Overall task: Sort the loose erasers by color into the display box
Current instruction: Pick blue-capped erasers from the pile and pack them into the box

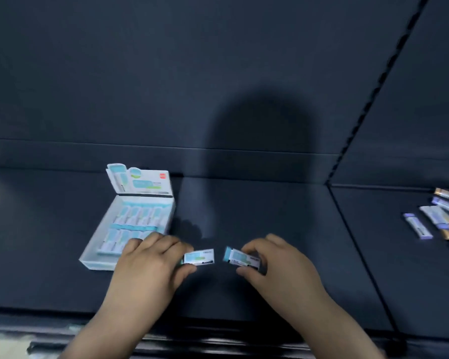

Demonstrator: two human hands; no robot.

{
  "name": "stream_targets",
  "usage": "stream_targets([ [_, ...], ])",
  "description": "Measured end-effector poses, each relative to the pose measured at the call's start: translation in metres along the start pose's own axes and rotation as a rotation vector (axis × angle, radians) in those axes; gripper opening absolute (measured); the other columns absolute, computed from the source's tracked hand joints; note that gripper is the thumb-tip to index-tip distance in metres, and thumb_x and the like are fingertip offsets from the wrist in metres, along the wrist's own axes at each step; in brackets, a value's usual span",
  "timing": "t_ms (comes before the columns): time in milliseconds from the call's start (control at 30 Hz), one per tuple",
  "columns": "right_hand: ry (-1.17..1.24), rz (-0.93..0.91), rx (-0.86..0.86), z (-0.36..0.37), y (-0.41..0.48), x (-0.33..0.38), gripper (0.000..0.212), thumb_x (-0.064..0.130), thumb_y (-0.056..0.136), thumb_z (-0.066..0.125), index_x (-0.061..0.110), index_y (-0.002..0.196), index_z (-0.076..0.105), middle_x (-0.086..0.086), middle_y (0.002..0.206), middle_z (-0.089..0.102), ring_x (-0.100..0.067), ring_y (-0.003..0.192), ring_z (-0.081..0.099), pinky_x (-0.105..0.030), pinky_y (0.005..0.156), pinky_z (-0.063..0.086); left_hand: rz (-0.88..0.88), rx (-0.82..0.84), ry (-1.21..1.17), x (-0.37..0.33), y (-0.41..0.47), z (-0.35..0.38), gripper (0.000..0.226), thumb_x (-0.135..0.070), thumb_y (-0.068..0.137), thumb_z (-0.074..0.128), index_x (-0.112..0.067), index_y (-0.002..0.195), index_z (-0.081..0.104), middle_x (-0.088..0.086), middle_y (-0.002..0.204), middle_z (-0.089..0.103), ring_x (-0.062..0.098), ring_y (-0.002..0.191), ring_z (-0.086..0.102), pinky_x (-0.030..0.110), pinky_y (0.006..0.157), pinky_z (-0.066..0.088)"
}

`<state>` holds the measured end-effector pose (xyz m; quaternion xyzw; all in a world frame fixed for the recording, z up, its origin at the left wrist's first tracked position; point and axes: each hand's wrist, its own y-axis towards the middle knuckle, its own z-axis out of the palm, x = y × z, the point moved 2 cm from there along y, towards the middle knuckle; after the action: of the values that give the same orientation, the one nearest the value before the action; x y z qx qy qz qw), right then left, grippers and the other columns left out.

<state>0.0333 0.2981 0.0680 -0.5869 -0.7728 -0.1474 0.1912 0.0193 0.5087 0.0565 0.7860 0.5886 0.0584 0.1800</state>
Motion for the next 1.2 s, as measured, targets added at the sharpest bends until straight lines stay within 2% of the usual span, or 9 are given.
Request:
stream_targets([
  [200, 0.068, 0.001, 0.02, 0.042, 0.042, 0.094, 0.025, 0.05, 0.081, 0.062, 0.041, 0.103, 0.056, 0.02, 0.082, 0.042, 0.002, 0.071, 0.045, -0.01, 0.063, 0.033, -0.008, 0.116, 0.01, 0.118, 0.001, -0.032, 0.034, -0.052, 0.072, 0.049, -0.026, 0.079, 0.07, -0.012, 0.078, 0.068, 0.016, 0.066, 0.065, 0.026, 0.057, 0.037],
  [267, 0.062, 0.011, 0.058, 0.05, 0.051, 0.112, 0.028, 0.05, 0.081, 0.061, 0.04, 0.107, 0.056, 0.019, 0.081, 0.041, 0.002, 0.071, 0.044, -0.009, 0.063, 0.032, 0.026, 0.169, -0.02, 0.142, 0.002, -0.033, 0.024, -0.049, 0.065, 0.072, -0.028, 0.078, 0.07, -0.014, 0.077, 0.068, 0.014, 0.064, 0.065, 0.024, 0.054, 0.034],
  [367, 0.02, 0.036, 0.106, 0.06, 0.06, 0.13, 0.033, 0.051, 0.081, 0.062, 0.04, 0.111, 0.056, 0.021, 0.081, 0.04, 0.001, 0.077, 0.042, -0.006, 0.06, 0.028, 0.039, 0.264, -0.086, 0.165, 0.002, -0.029, 0.038, -0.038, 0.046, 0.091, -0.031, 0.076, 0.07, -0.016, 0.077, 0.067, 0.011, 0.065, 0.066, 0.02, 0.054, 0.031],
  [500, -0.082, 0.062, 0.146, 0.065, 0.071, 0.146, 0.03, 0.048, 0.082, 0.061, 0.038, 0.11, 0.056, 0.019, 0.091, 0.04, -0.004, 0.092, 0.051, -0.019, 0.067, 0.032, 0.069, 0.312, -0.223, 0.171, 0.007, -0.029, 0.029, -0.037, 0.074, 0.075, -0.028, 0.102, 0.069, -0.014, 0.103, 0.064, 0.01, 0.098, 0.06, 0.023, 0.074, 0.033],
  [600, -0.155, 0.072, 0.171, 0.064, 0.076, 0.153, 0.03, 0.044, 0.083, 0.061, 0.038, 0.112, 0.056, 0.016, 0.099, 0.045, -0.009, 0.104, 0.054, -0.021, 0.072, 0.034, 0.134, 0.33, -0.191, 0.167, 0.011, -0.023, 0.035, -0.044, 0.085, 0.061, -0.03, 0.117, 0.061, -0.014, 0.116, 0.057, 0.009, 0.113, 0.049, 0.023, 0.081, 0.023],
  [733, -0.236, 0.093, 0.223, 0.065, 0.079, 0.159, 0.029, 0.039, 0.084, 0.061, 0.036, 0.112, 0.057, 0.013, 0.118, 0.052, -0.014, 0.108, 0.054, -0.022, 0.077, 0.036, 0.206, 0.408, -0.033, 0.16, 0.014, -0.019, 0.038, -0.052, 0.087, 0.052, -0.036, 0.122, 0.054, -0.018, 0.12, 0.052, 0.005, 0.111, 0.046, 0.024, 0.085, 0.024],
  [900, -0.305, 0.135, 0.304, 0.064, 0.084, 0.163, 0.023, 0.032, 0.084, 0.062, 0.031, 0.107, 0.06, 0.009, 0.118, 0.055, -0.018, 0.106, 0.056, -0.026, 0.08, 0.043, 0.198, 0.472, 0.001, 0.159, 0.019, -0.016, 0.038, -0.053, 0.084, 0.056, -0.035, 0.118, 0.057, -0.014, 0.116, 0.056, 0.008, 0.102, 0.053, 0.026, 0.08, 0.025],
  [1033, -0.363, 0.178, 0.4, 0.065, 0.09, 0.164, 0.021, 0.023, 0.083, 0.059, 0.029, 0.102, 0.065, 0.005, 0.112, 0.061, -0.019, 0.1, 0.06, -0.029, 0.078, 0.05, 0.195, 0.516, -0.017, 0.158, 0.021, -0.015, 0.037, -0.048, 0.084, 0.06, -0.036, 0.119, 0.057, -0.014, 0.118, 0.056, 0.01, 0.107, 0.052, 0.025, 0.089, 0.031],
  [1200, -0.271, 0.211, 0.449, 0.064, 0.091, 0.16, 0.028, 0.033, 0.083, 0.063, 0.035, 0.11, 0.064, 0.01, 0.113, 0.062, -0.015, 0.102, 0.06, -0.027, 0.078, 0.049, 0.151, 0.542, -0.037, 0.159, 0.021, -0.019, 0.028, -0.042, 0.086, 0.058, -0.037, 0.114, 0.061, -0.016, 0.114, 0.058, 0.007, 0.104, 0.053, 0.025, 0.087, 0.031],
])
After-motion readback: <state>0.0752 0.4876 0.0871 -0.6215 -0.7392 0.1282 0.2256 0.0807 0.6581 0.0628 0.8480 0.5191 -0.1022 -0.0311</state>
